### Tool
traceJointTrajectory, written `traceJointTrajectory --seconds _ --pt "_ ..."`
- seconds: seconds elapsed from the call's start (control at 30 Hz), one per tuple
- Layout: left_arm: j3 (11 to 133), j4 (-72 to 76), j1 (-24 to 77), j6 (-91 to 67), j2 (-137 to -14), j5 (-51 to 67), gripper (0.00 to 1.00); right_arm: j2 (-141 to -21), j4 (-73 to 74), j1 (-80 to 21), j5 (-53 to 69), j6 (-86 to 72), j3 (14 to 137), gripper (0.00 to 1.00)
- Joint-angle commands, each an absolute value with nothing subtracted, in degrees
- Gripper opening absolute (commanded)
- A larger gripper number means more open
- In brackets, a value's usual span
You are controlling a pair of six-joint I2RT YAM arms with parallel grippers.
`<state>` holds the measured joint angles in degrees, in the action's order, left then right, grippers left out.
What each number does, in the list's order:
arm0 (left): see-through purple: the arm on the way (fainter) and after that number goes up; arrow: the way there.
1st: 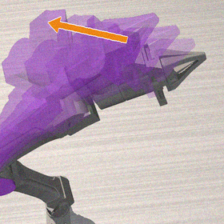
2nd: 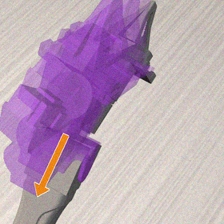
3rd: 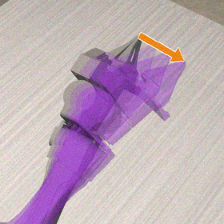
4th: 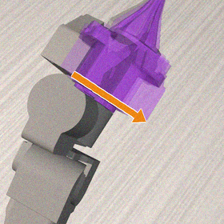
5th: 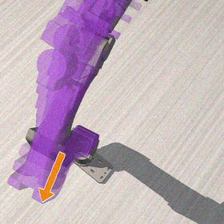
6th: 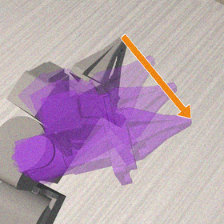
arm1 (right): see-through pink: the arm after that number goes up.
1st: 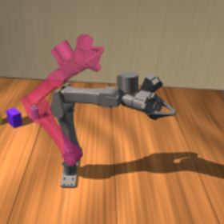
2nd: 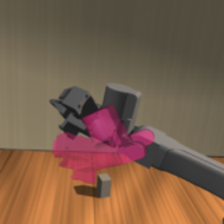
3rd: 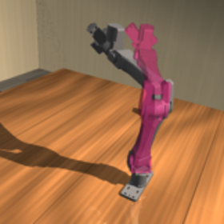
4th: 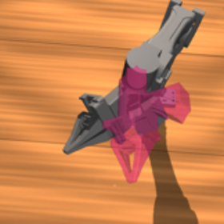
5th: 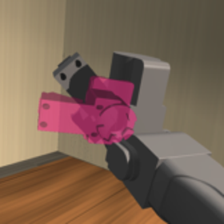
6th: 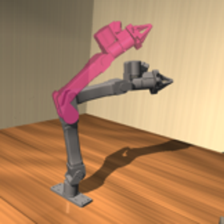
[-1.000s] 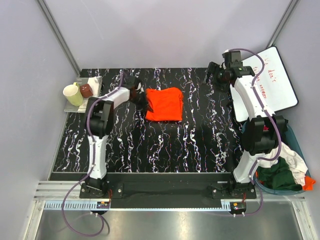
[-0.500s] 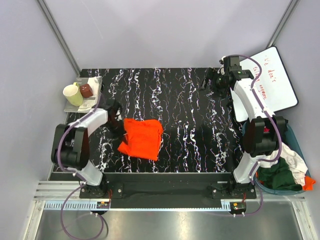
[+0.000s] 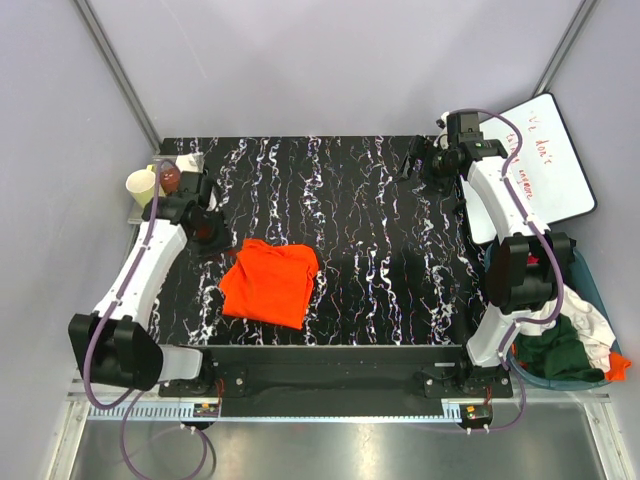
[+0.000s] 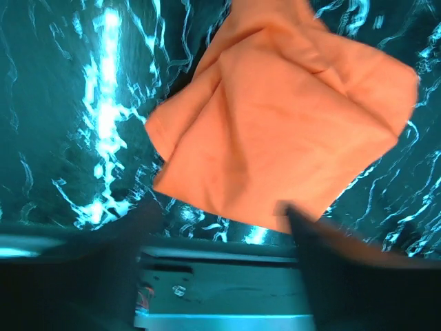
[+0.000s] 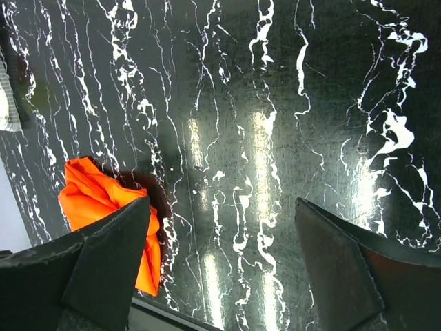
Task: Fold and stack the t-shirts
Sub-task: Neatly place the folded tshirt to the corner
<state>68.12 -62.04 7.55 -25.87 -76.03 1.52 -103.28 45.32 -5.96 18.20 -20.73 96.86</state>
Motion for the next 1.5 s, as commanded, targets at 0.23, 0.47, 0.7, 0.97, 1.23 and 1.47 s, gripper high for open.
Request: traceJointTrajectory --seconds 0.23,0.47,0.7,0.97,1.23,1.47 --pt "73.6 -56.8 25.1 -20.1 -88.1 0.1 0.00 -105.1 45.7 -5.9 19.6 -20.0 99.8 0.94" --pt "83.4 -55.0 31.9 -19.2 -101.9 1.1 0.00 -105.2 46.1 -5.8 19.2 -19.8 99.1 0.95" --pt "89.6 -54.8 35.2 -18.4 -110.7 5.5 0.00 -105.2 46.5 -5.9 18.6 -19.9 98.5 0.96" --pt "93.4 -54.7 38.9 -19.2 -115.4 8.6 0.00 -106.4 47.3 -5.9 17.9 -19.3 99.8 1.00" --pt "92.3 -54.1 40.2 -21.1 -118.6 6.3 0.00 -107.7 47.6 -5.8 17.8 -19.3 100.9 1.00" --pt "85.4 -51.2 37.5 -22.8 -118.8 4.4 0.00 -108.2 48.1 -5.9 17.7 -18.9 101.6 1.00"
